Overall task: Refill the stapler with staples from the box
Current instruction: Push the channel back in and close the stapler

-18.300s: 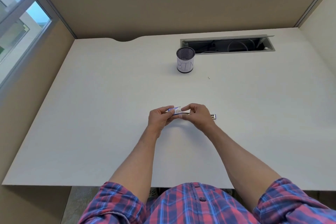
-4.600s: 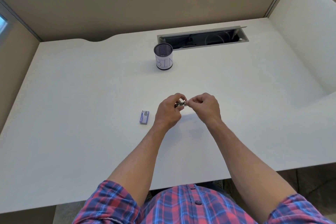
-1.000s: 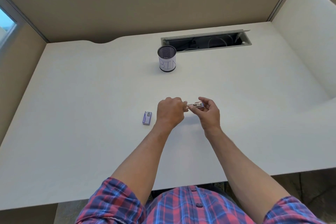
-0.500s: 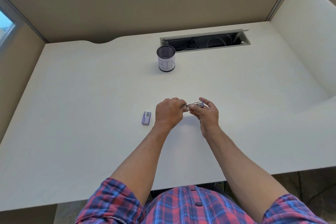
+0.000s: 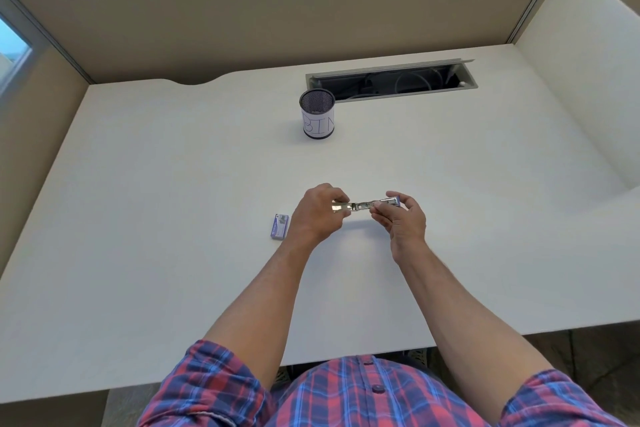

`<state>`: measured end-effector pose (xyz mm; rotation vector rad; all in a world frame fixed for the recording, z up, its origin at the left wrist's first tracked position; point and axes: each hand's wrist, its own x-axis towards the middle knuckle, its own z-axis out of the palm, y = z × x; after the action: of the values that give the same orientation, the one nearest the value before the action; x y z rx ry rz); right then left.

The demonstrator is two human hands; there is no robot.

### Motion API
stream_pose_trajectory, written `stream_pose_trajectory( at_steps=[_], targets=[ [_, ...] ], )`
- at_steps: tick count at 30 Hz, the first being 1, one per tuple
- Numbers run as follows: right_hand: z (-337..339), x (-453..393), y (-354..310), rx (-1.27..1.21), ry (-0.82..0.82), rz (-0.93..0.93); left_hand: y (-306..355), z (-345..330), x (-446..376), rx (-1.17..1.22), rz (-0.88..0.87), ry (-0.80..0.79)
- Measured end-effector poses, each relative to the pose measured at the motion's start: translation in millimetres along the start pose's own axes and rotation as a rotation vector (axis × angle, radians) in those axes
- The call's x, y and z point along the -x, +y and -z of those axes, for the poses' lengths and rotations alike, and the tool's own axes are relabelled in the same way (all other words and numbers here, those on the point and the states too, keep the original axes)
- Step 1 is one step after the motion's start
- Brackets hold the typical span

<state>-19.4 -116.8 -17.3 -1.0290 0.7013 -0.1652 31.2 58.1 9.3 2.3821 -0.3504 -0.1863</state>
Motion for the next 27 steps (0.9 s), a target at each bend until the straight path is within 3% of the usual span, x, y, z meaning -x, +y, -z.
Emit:
stream_pose_trajectory(
  at_steps=[6,17,23,27],
  targets=[
    [5.9,0.1,4.1,0.073,-0.033,0.012,1.9,4.4,-1.0,0.307,0.127,0.031],
    [-5.8,8.5,0.4,0.331,-0.158,0.133,3.4,-3.8,-1.5,0.649,0.231,-0.002],
    [-12.1,11.8,4.1,0.540,-0.118,0.271,1.6,-7.4,0.3,0.687,0.206,-0.198],
    [-16.4,16.0,9.5,0.681,-0.165,0.372,0.4,-9.4,1.9,0.705,0.255,-0.177]
  ],
)
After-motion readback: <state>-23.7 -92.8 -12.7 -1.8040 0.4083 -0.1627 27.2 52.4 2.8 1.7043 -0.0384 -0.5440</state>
